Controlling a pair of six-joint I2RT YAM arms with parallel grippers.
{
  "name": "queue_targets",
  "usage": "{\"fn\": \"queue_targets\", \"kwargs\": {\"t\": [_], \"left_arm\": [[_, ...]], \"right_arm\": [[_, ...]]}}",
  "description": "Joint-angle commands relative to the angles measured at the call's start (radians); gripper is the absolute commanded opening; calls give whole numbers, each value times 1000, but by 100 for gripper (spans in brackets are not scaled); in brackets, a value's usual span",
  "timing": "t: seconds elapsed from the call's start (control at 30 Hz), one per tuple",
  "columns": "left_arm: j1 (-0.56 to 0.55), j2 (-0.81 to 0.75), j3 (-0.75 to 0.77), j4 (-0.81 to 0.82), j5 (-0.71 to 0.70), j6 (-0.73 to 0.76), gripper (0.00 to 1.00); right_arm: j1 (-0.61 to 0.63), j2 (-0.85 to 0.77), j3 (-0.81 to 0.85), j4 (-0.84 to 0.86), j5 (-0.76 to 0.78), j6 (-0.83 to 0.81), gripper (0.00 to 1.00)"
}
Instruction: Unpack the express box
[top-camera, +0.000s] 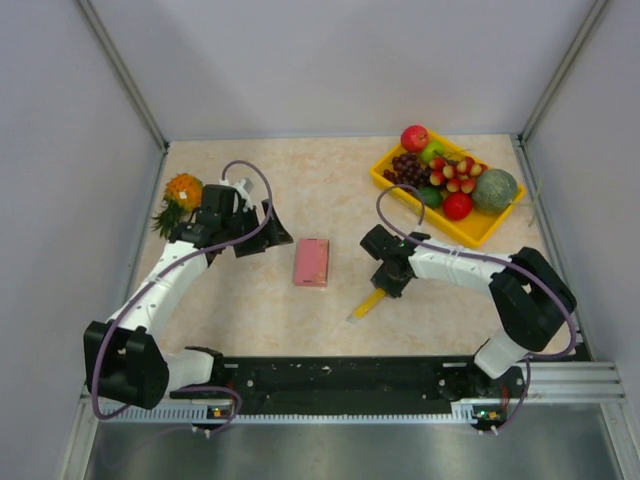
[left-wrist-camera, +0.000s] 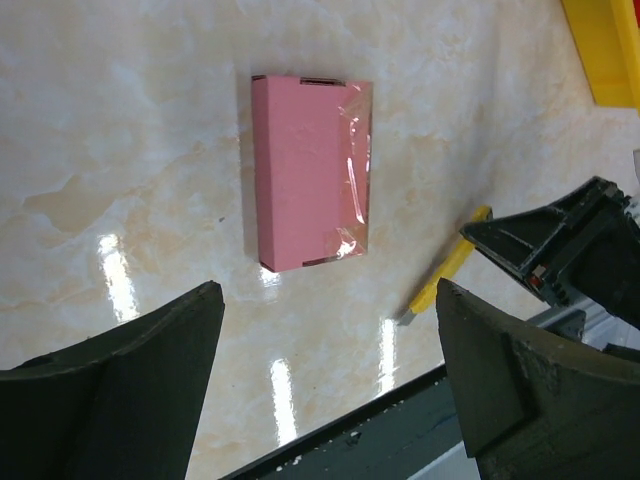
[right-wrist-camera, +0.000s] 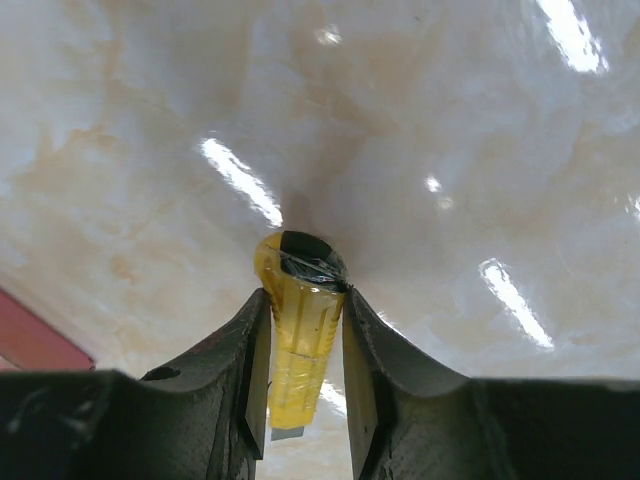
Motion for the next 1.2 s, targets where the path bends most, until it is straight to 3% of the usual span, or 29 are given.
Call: {"fn": "queue_targets", "kwargs": {"t": [0.0,0.17,0.37,0.53,0.87,0.97,1.17], "left_arm": [[4,0,5,85,125,6,90],[2,6,-36,170,318,9,90],[-30,30,-96,277,459,4,88],[-82,50,-116,329,469,10,87],[-139,27,-162,461,492,-39,87],[-148,35,-162,461,489,-50,80],[-166,31,-150,432,437,-7,54]], "right_arm": [[8,-80,35,136,68,-184,0],[8,-118,48,235,28,-319,0],[8,-164,13,510,-112,-492,0],[7,-183,16,639,-207,-567,0],[-3,-216,14,858,-400,-542,0],[-3,-219,23,880,-413,-535,0],[-4,-218,37,889,-419,-523,0]]}}
